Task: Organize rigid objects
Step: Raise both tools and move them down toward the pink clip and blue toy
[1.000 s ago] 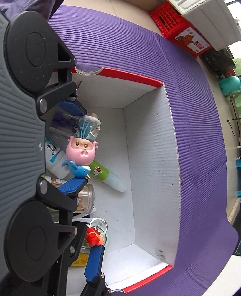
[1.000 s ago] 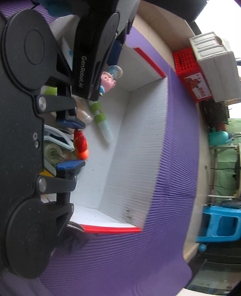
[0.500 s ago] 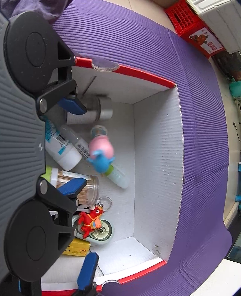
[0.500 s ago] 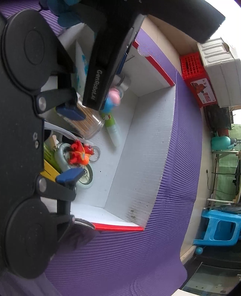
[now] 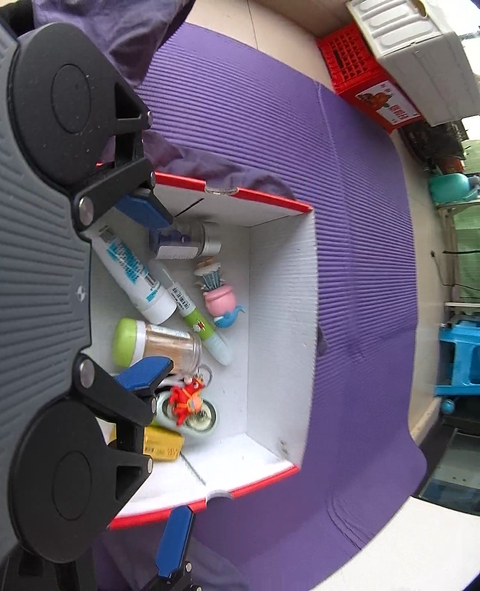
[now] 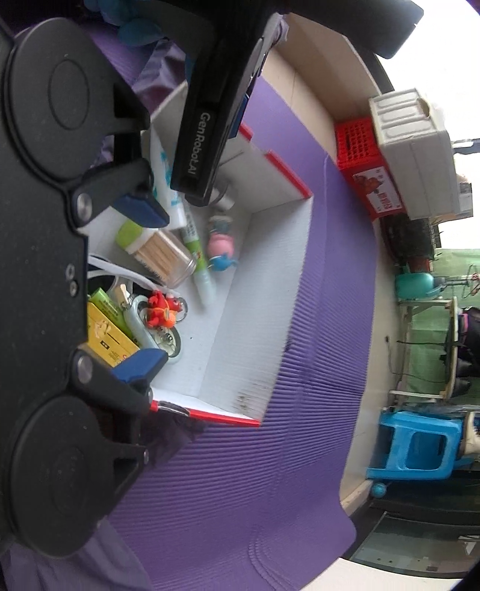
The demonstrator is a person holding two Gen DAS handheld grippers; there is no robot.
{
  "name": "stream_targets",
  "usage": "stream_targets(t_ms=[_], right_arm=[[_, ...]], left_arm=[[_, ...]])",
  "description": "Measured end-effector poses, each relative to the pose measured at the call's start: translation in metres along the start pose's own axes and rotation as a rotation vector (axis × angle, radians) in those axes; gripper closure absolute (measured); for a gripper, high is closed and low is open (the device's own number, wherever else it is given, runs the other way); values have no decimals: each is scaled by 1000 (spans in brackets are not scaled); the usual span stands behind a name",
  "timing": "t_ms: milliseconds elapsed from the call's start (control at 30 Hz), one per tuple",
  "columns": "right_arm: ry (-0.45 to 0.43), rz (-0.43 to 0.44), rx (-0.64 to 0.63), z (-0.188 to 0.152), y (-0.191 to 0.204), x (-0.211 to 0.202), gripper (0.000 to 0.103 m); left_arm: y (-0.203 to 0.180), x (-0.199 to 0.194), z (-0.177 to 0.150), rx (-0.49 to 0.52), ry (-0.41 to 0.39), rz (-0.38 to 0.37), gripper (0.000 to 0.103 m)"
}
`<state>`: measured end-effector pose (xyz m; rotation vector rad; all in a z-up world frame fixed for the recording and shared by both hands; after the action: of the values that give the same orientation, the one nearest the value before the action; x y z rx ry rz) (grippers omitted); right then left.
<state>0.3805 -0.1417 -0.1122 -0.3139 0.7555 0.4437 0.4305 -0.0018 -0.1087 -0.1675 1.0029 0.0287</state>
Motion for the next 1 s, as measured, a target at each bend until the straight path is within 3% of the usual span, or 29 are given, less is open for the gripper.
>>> stream_targets(t_ms=[500,1000], right_arm=[[-108,15,-13,-2,27,-91,26],[-161,41,-20,-22,53,-150,19]], left_arm=[[6,-102,-31,-9,-111,-70,27],[8,-164,-86,-4,-168,-129,27]])
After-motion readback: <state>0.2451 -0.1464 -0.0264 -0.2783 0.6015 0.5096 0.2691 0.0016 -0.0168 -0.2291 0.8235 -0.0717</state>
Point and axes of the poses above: each gripper's, at about its wrist camera, not at the fingertips, and x roughly the way its jaws point, y to its left, z to its top, the point moved 5 cm from there along x, roughly the way its jaws point, and after that the axes turned 15 degrees about -x, right-handed, at the moved point
